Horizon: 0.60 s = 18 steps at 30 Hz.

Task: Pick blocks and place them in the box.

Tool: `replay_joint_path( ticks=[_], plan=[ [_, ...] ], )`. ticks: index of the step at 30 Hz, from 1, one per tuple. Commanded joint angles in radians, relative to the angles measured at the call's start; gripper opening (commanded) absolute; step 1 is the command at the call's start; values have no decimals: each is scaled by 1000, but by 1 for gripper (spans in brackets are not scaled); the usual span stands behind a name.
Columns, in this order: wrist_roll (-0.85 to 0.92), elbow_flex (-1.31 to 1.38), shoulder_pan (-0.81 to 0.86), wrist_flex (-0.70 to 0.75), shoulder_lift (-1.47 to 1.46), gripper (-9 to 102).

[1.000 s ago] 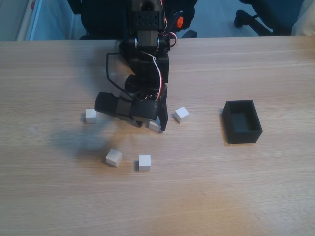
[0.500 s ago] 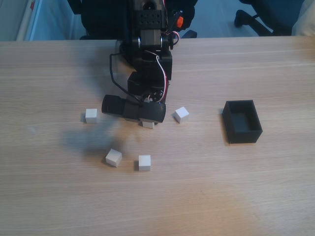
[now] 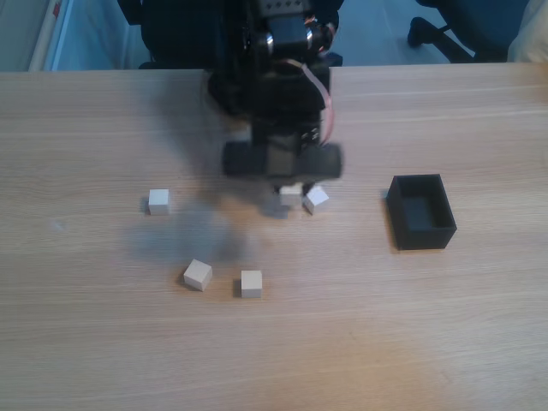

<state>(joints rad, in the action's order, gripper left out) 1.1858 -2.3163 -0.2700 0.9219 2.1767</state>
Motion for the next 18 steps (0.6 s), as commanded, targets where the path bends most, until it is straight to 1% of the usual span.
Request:
replay_joint_path(
  ticks=[1, 6, 10, 14, 18],
  plan=[
    [-18, 98, -124, 15, 49, 0],
    [-48, 221, -301, 66, 3, 0],
    [-98, 348, -396, 87, -100, 0],
    [-120, 439, -442, 103, -206, 0],
    [-123, 476, -449, 98, -278, 1]
  ],
)
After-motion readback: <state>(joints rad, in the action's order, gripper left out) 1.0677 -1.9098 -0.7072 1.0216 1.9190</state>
